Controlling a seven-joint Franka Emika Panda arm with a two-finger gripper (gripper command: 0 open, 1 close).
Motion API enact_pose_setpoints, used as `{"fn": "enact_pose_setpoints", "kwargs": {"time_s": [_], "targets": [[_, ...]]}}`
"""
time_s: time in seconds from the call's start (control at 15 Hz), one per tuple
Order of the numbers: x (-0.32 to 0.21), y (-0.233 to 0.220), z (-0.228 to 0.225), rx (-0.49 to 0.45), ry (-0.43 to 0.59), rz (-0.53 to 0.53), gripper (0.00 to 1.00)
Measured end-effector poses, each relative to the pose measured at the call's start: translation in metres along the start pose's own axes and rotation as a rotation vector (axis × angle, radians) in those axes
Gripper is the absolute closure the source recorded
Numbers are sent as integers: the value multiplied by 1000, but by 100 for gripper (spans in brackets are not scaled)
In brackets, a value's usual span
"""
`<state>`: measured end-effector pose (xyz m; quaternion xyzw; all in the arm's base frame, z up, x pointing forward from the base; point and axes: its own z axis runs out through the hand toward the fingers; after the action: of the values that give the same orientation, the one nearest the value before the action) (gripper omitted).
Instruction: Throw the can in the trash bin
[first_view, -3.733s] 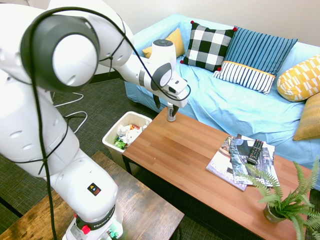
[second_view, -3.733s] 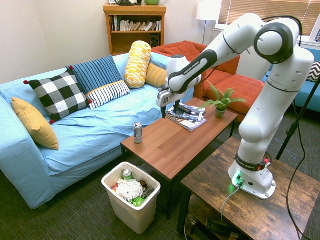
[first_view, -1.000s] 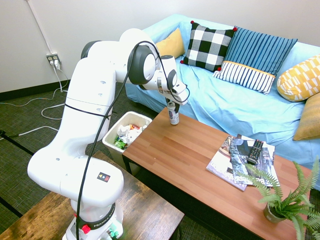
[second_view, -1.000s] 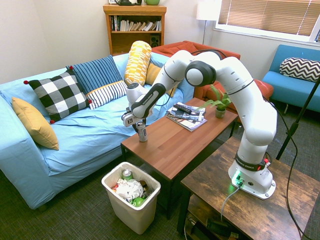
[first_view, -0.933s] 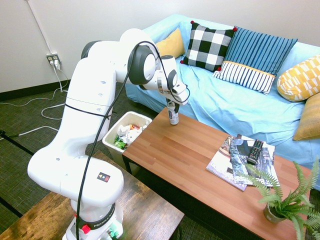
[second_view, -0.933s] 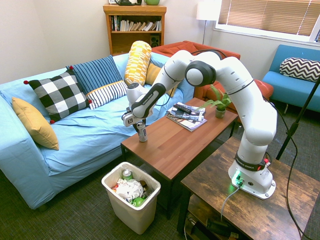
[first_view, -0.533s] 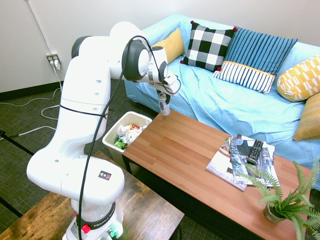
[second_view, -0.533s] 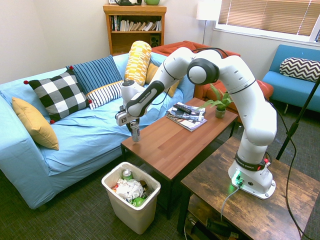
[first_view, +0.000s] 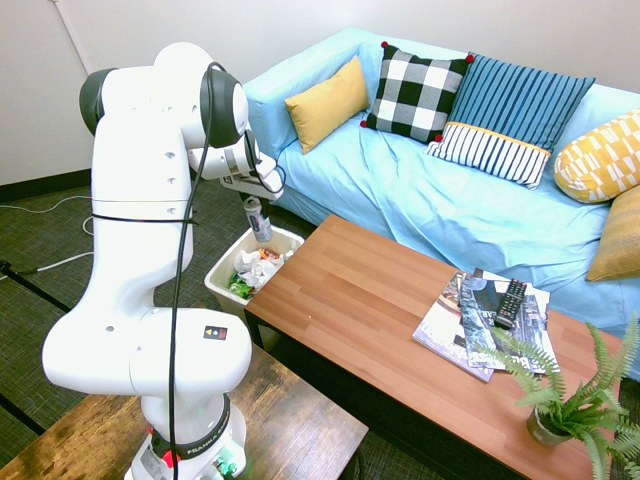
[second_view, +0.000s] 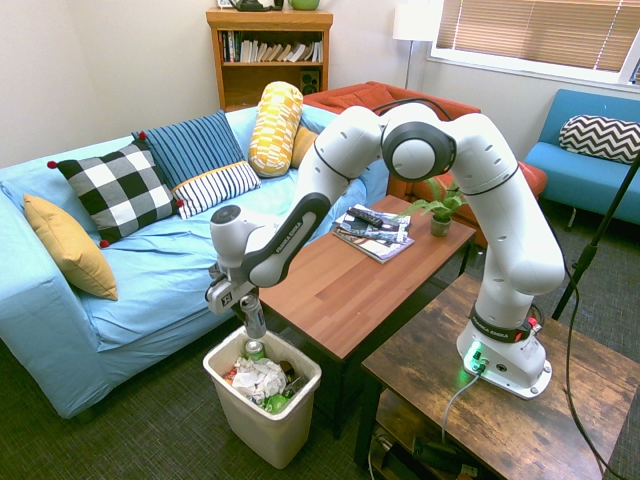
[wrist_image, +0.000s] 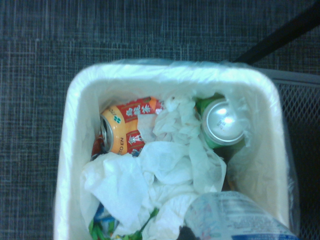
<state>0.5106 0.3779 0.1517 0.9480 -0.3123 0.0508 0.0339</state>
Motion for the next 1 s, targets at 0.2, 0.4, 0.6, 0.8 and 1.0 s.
{"fn": "enact_pose_setpoints", "kwargs": {"time_s": [0.2,0.4,0.6,0.8,1.0], "targets": [[1,9,41,-27,-5,-1,0],[8,9,50,-32,2,-2,0],[13,4,47,-21,11,-4,0],[15,0,43,-12,18,-13,0],[19,-3,32,0,26,-15,0]]}}
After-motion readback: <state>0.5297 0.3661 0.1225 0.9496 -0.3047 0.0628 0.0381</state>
